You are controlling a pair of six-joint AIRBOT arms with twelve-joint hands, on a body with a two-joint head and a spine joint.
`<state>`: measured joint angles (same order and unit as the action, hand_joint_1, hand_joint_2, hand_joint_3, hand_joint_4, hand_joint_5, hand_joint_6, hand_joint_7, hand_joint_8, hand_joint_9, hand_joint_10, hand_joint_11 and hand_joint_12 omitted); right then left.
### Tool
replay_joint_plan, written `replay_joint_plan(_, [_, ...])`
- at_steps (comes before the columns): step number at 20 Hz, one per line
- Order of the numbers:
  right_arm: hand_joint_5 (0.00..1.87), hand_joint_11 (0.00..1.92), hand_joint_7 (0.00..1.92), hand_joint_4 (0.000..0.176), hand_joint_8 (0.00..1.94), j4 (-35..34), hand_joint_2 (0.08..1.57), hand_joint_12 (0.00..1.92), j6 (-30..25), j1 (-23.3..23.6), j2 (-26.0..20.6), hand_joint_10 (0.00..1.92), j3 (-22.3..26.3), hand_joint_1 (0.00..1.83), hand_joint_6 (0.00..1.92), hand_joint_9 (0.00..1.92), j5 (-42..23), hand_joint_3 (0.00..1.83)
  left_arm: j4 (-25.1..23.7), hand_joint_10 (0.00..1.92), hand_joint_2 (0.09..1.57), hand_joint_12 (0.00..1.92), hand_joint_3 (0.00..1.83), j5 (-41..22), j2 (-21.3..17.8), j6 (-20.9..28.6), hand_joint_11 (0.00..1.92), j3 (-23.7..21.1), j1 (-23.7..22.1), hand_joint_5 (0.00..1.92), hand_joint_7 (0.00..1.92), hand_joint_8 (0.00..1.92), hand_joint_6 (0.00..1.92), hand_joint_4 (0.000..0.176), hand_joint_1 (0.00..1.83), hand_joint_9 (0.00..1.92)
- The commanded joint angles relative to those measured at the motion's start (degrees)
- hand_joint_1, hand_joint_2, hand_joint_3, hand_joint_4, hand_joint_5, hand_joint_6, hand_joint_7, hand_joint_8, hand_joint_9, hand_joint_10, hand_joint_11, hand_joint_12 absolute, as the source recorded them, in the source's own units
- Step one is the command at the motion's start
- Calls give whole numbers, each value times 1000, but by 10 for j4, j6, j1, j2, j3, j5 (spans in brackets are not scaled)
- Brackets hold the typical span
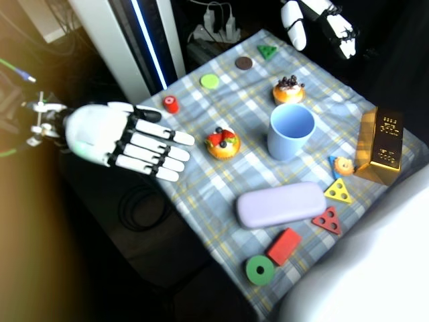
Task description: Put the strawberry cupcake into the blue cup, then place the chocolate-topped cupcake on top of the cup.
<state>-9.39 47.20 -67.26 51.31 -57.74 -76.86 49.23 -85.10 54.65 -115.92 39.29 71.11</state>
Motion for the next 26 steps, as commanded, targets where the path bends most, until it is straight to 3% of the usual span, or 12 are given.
replay_joint_plan(1, [247, 0, 279, 55, 2, -5, 1054, 165, -4, 7, -1, 5, 0, 118, 2, 178, -70, 2, -25, 7, 1016, 214, 4, -58, 4, 0, 0, 5, -3, 103, 112, 3, 1, 92, 112, 96])
replay_joint_plan(4, [244, 18, 300, 22, 7, -6, 1053, 187, -4, 8, -4, 7, -2, 212, 0, 194, -59, 0, -24, 6, 1025, 349, 1, -50, 9, 0, 0, 10, -3, 125, 148, 2, 2, 70, 89, 141])
replay_joint_plan(7, [276, 0, 351, 9, 7, -5, 1035, 218, -6, 9, -14, 5, 3, 345, 1, 218, -59, 0, -25, 1, 1033, 291, 1, -51, 9, 1, 0, 9, -5, 115, 130, 1, 0, 94, 84, 117])
replay_joint_plan(10, [287, 7, 397, 0, 8, 12, 1036, 318, -24, 21, -19, 6, 0, 497, 4, 262, -49, 0, -30, 4, 1038, 322, 1, -40, 13, 1, 0, 12, -11, 103, 144, 2, 1, 82, 100, 129])
replay_joint_plan(11, [302, 1, 413, 8, 2, 18, 1040, 381, -24, 32, -20, 1, -3, 524, 1, 272, -37, 0, -30, 6, 1042, 401, 0, -35, 16, 1, 0, 15, -12, 118, 167, 3, 2, 66, 120, 163])
replay_joint_plan(13, [343, 7, 453, 33, 10, 45, 1022, 391, -25, 65, -20, 4, -13, 585, 11, 289, 3, 0, -31, 1, 1021, 340, 0, -30, 19, 1, 0, 17, -13, 106, 154, 1, 1, 105, 149, 150])
replay_joint_plan(14, [344, 13, 467, 21, 13, 62, 1018, 390, -29, 91, -20, 9, -20, 613, 9, 305, 27, 0, -32, 0, 1012, 278, 0, -31, 20, 1, 0, 17, -13, 117, 146, 0, 3, 133, 180, 129])
replay_joint_plan(16, [345, 1, 472, 36, 5, 75, 1017, 424, -32, 115, -18, 5, -26, 633, 2, 318, 43, 0, -34, 5, 1032, 292, 2, -29, 21, 1, 0, 19, -15, 109, 137, 0, 0, 111, 180, 147])
replay_joint_plan(18, [355, 6, 467, 48, 0, 90, 1002, 532, -44, 135, -11, 0, -38, 624, 1, 330, 58, 1, -36, 6, 1013, 326, 0, -25, 21, 1, 0, 21, -18, 128, 148, 2, 4, 125, 160, 163])
replay_joint_plan(20, [358, 16, 418, 48, 1, 121, 975, 533, -72, 170, 8, 1, -61, 615, 5, 286, 87, 0, -36, 3, 1050, 363, 5, -23, 21, 1, 0, 23, -19, 111, 134, 0, 0, 91, 201, 170])
replay_joint_plan(22, [351, 20, 394, 29, 3, 147, 954, 532, -96, 195, 19, 2, -73, 589, 1, 276, 101, 0, -37, 3, 1028, 268, 0, -24, 23, 1, 0, 23, -19, 70, 106, 5, 3, 132, 212, 134])
replay_joint_plan(26, [277, 5, 327, 36, 0, 174, 915, 280, -98, 232, 39, 2, -87, 509, 0, 207, 124, 2, -40, 1, 1047, 320, 0, -20, 23, 1, 0, 25, -20, 86, 123, 1, 1, 106, 199, 156])
